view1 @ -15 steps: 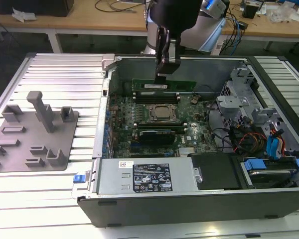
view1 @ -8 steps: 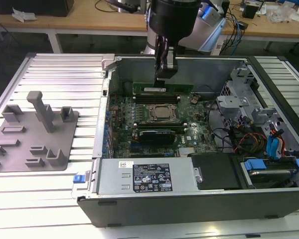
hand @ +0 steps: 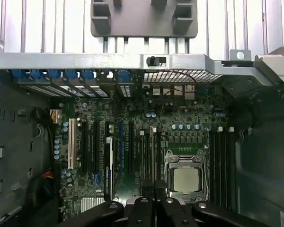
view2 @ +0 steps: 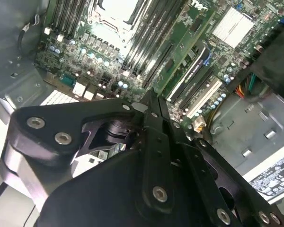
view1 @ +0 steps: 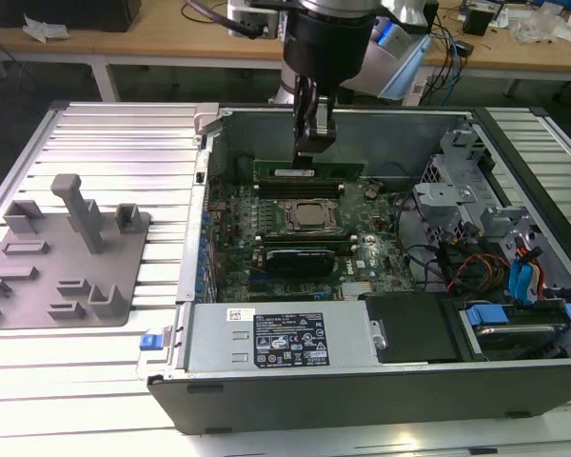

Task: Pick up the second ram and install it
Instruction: 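Pick up the second ram and move it above second insertion slot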

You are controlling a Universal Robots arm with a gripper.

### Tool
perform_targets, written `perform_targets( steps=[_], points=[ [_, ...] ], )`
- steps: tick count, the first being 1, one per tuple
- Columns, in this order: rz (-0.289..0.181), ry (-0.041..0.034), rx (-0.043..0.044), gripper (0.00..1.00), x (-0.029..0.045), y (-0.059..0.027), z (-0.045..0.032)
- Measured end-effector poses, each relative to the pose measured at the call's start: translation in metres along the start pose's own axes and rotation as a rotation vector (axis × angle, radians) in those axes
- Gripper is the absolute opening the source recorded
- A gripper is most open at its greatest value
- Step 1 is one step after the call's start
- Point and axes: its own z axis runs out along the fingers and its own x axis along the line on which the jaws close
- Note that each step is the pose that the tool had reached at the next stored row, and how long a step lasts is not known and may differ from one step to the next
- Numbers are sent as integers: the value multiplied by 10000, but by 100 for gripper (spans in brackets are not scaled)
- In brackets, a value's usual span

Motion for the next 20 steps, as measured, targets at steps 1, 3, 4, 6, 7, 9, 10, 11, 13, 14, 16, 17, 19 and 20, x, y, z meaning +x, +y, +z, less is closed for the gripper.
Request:
perform_targets(
  steps=[1, 3, 4, 6, 7, 9, 10, 11, 13, 14, 16, 17, 19, 20],
  points=[
    [-35, 3, 0, 9, -16, -3, 41],
    [-91, 8, 11, 9, -37, -8, 109],
    [-112, 9, 44, 9, -40, -10, 131],
    [-145, 11, 67, 9, -40, -14, 185],
    [-153, 10, 68, 9, -39, -15, 205],
    [-170, 13, 67, 9, -39, -18, 242],
    [-181, 15, 67, 9, -38, -20, 273],
    [-185, 14, 67, 9, -38, -22, 296],
    [-188, 14, 67, 9, -37, -33, 339],
    [-187, 14, 68, 9, -37, -43, 360],
    [-185, 14, 67, 9, -36, -69, 434],
    [-187, 13, 67, 9, -36, -74, 474],
    [-187, 16, 67, 9, -35, -74, 476],
    [-188, 11, 68, 9, -35, -75, 488]
  ],
)
